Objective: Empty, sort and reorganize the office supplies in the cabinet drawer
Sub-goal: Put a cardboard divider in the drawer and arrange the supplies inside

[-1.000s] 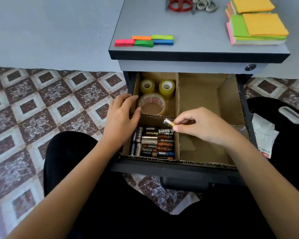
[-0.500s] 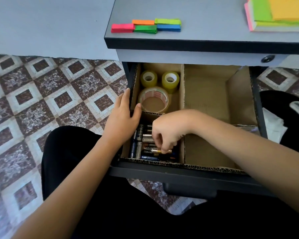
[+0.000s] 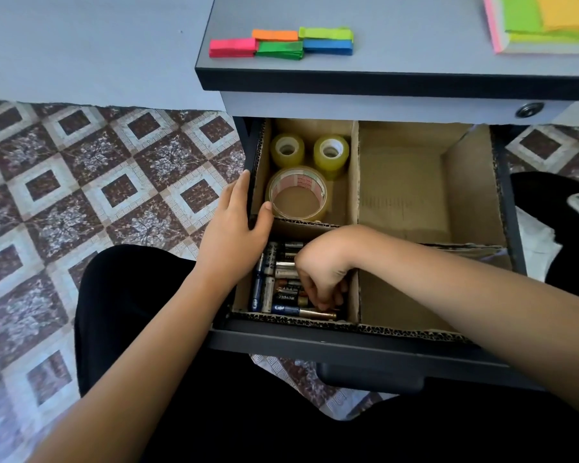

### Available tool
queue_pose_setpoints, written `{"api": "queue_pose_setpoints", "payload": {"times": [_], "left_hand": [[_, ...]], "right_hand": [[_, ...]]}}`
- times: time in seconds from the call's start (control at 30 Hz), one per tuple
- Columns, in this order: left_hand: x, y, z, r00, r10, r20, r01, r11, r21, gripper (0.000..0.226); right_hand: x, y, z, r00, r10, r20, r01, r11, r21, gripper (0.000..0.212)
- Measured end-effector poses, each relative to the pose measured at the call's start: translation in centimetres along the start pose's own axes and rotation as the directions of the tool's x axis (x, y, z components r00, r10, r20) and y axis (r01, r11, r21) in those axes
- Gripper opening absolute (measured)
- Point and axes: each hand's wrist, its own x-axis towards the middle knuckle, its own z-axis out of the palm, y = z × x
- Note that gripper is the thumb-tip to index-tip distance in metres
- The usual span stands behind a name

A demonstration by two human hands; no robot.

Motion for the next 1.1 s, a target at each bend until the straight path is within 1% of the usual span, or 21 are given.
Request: {"api": "queue_pose_setpoints", "payload": {"times": [0.1,0.2,0.3,0.37,0.47,0.63,0.73,0.83,0.9,1.0,1.1], "left_hand": [[0.0,0.0,0.1,1.000,-0.007,-0.003,0.007,1.000,0.004,0.058],[0.0,0.0,0.0,1.000,-0.003,-0.008,0.003,1.000,0.006,0.058],[0.0,0.0,0.0,1.000,-0.005,-0.010,0.005,1.000,0.006,0.058],[0.0,0.0,0.0,1.000,-0.003,-0.013,0.003,1.000,0.011,0.058],[-0.1,0.0,0.0,1.000,0.007,-0.017,-0.007,1.000,0.013,0.058],[-0.3,0.2,-0.1,1.000,-0.004,-0.021,0.005,0.999,0.035,0.058],[-0.4,0.1,0.0,1.000,0.001,-0.025,0.000,0.999,0.035,0.058],[-0.4,0.1,0.1,0.997,0.036,-0.062,-0.032,0.997,0.067,0.055],[-0.5,-0.1,0.0,0.992,0.085,-0.099,-0.074,0.992,0.103,0.051],[-0.5,0.1,-0.4,0.975,0.164,-0.151,-0.141,0.978,0.151,0.045],[-0.3,1.2,-1.0,0.932,0.318,-0.174,-0.284,0.939,0.196,0.043]], "right_hand": [[0.0,0.1,0.0,1.000,-0.013,-0.017,0.013,1.000,0.007,0.014],[-0.3,0.2,-0.1,0.998,-0.046,-0.044,0.046,0.999,0.000,0.006],[-1.1,0.0,-0.3,0.987,-0.111,-0.113,0.102,0.992,-0.076,0.004],[-1.9,-0.2,-0.4,0.973,-0.146,-0.178,0.122,0.983,-0.139,0.007],[-4.0,-0.1,-0.5,0.925,-0.209,-0.317,0.176,0.976,-0.130,0.012],[-7.4,0.5,0.0,0.810,-0.215,-0.545,0.276,0.961,0.032,0.014],[-8.5,1.1,0.9,0.720,-0.169,-0.673,0.332,0.936,0.119,0.015],[-9.3,1.7,1.8,0.590,-0.082,-0.803,0.383,0.904,0.189,0.012],[-9.7,2.0,2.3,0.497,-0.015,-0.867,0.417,0.881,0.224,0.011],[-10.4,2.3,2.6,0.379,0.058,-0.923,0.414,0.882,0.225,0.010],[-11.9,2.5,2.4,0.240,0.106,-0.965,0.386,0.902,0.194,0.011]]}}
